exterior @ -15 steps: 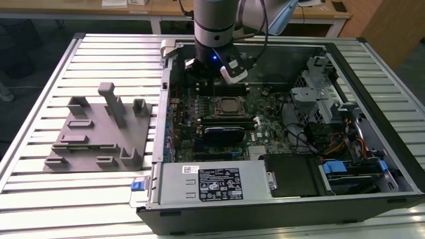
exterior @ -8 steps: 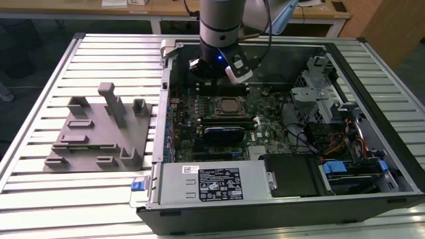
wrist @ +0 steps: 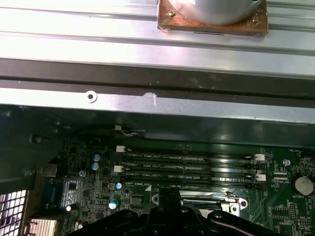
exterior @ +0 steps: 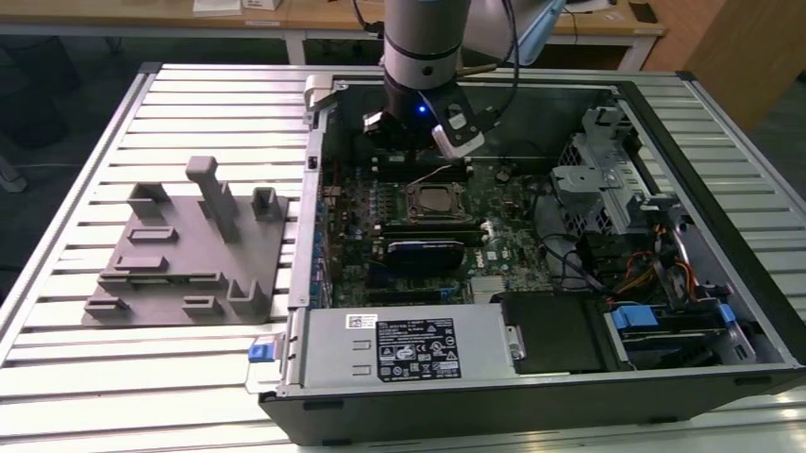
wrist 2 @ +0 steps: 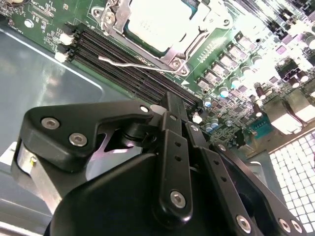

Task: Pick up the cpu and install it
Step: 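Install the first cpu locking lever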

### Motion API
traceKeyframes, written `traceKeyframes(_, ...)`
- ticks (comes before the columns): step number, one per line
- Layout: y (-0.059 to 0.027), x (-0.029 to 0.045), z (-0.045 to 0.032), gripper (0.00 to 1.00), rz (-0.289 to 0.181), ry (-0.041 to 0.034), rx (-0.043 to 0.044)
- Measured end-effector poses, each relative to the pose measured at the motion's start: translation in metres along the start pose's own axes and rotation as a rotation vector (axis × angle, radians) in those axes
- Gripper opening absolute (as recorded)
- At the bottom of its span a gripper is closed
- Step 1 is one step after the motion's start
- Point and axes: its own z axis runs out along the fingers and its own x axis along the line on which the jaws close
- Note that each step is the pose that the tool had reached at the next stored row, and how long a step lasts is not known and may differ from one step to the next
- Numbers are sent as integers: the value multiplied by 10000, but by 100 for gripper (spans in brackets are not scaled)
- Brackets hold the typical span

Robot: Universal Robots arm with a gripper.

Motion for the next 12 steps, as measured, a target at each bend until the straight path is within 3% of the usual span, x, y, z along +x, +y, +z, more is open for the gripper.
traceKeyframes(3, 1, 0, 2, 11, 1, -2, 30)
traceKeyframes(5, 0, 0, 4, 11, 33, -24, 161)
traceKeyframes(8, -3, 0, 15, 11, 250, -126, 320)
traceKeyframes(12, -10, -5, 40, 11, 513, -221, 356)
